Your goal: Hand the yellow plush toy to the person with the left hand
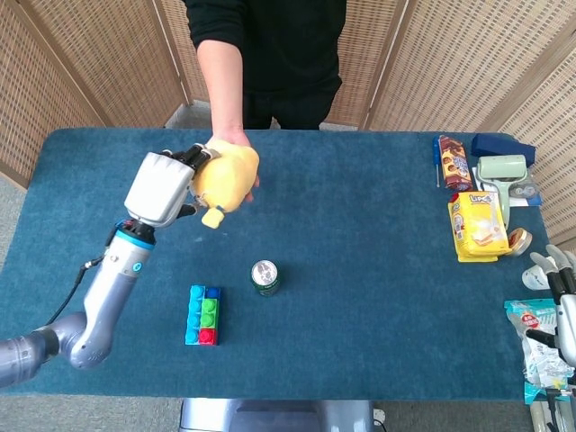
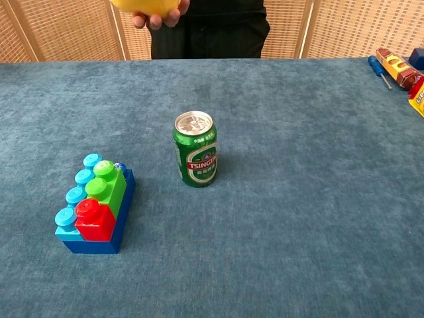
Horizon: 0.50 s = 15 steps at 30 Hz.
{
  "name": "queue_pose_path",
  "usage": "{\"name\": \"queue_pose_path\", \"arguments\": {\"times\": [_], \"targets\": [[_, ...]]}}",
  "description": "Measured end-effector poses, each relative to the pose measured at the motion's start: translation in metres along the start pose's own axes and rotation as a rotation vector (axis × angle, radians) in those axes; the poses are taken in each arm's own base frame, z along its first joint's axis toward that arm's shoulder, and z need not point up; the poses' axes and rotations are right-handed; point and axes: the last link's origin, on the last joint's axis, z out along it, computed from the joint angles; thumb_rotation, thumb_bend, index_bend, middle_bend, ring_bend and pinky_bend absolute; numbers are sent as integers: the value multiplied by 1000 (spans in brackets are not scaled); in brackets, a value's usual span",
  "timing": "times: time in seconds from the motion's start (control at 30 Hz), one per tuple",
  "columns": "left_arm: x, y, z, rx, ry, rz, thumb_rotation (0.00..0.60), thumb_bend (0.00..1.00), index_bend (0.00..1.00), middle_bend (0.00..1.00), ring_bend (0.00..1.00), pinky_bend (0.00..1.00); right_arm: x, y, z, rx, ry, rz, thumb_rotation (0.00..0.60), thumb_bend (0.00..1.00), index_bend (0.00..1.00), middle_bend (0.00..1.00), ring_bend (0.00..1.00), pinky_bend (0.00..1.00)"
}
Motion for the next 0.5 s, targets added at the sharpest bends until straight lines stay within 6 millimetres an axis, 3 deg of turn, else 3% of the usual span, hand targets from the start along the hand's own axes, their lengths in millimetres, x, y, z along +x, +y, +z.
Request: {"name": "queue_pose_path", "arguments": {"times": [0.07, 0.13, 0.2, 0.23, 0.4, 0.5], "targets": [[-4, 0, 1, 18, -19, 14, 600, 243, 497, 271, 252, 473, 0, 0, 0, 1, -2, 1, 600, 70, 135, 0, 11, 0], [-7, -1, 1, 38, -41, 21, 600, 236, 334, 161, 170, 428, 0, -1, 0, 4, -2, 3, 600, 70, 135, 0, 11, 0], [-11, -3, 0, 65, -73, 22, 600, 192, 76, 29, 48, 368, 1, -1, -1, 5, -1, 3, 600, 71, 135, 0, 11, 0], [-12, -3, 0, 76, -87, 21, 600, 170, 24, 6, 22, 356, 1, 0, -1, 4, -1, 3, 600, 72, 135, 0, 11, 0], [-9, -4, -4, 82, -103, 0, 600, 68, 0, 0, 0, 316, 1, -1, -2, 4, -2, 2, 600, 74, 135, 0, 11, 0], [7, 0, -10, 39, -65, -21, 600, 64, 0, 0, 0, 289, 0, -2, -2, 8, -9, 1, 600, 75, 135, 0, 11, 0]]}}
